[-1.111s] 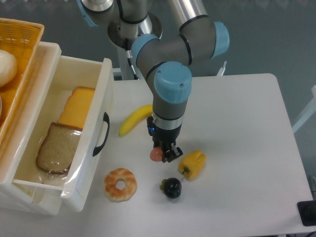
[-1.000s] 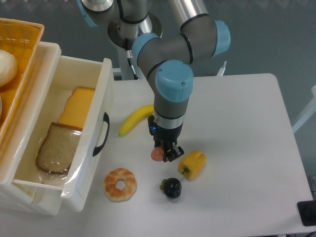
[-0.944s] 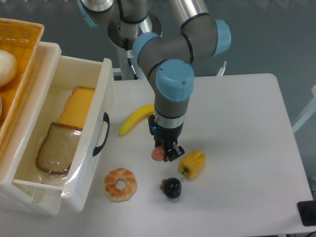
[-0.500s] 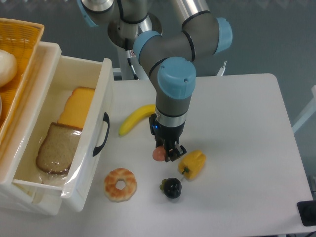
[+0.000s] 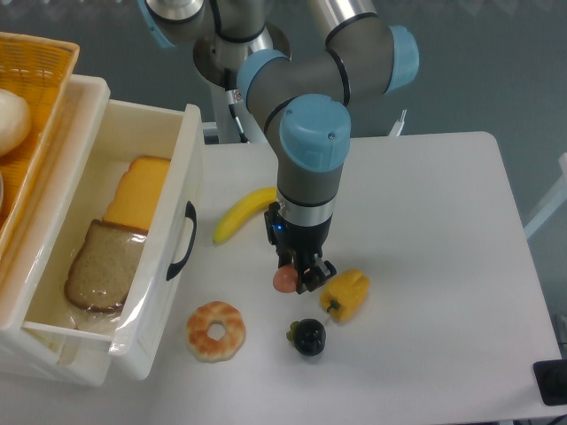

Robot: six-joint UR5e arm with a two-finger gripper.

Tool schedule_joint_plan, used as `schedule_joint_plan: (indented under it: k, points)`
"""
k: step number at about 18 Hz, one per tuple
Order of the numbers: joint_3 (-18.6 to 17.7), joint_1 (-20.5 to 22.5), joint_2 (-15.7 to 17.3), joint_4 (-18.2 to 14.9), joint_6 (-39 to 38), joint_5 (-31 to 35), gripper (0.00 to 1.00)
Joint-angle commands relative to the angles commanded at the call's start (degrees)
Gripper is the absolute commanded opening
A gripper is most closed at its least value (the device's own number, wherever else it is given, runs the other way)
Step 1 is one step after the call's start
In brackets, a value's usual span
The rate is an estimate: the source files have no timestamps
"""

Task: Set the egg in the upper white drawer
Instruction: 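Close the gripper on the small egg beside the red pepper, then lift the egg and carry it over the open white drawer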

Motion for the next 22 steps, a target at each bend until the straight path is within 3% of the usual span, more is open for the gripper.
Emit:
schedule_joint_plan:
  k: [4,7,10,13,16,22]
  points:
    - [0.0,1.23,3.86,-0.62,-7.37,-2.53,0.15]
    - [-1.31,2.02,7.81,-0.88,-8.71,-4.92,0.15]
    - [-1.49,1.76,9.84,-1.94,-9.93,-5.71,0.15]
    - [-0.97,1.67,11.25,-1.68,-16.09,-11.06,0.15]
    - [-1.05,0.97,13.79,-1.5,-16.18,-12.74,0.15]
    - [-1.05,-4.39,14.94,-1.15,-11.97,-12.66,0.15]
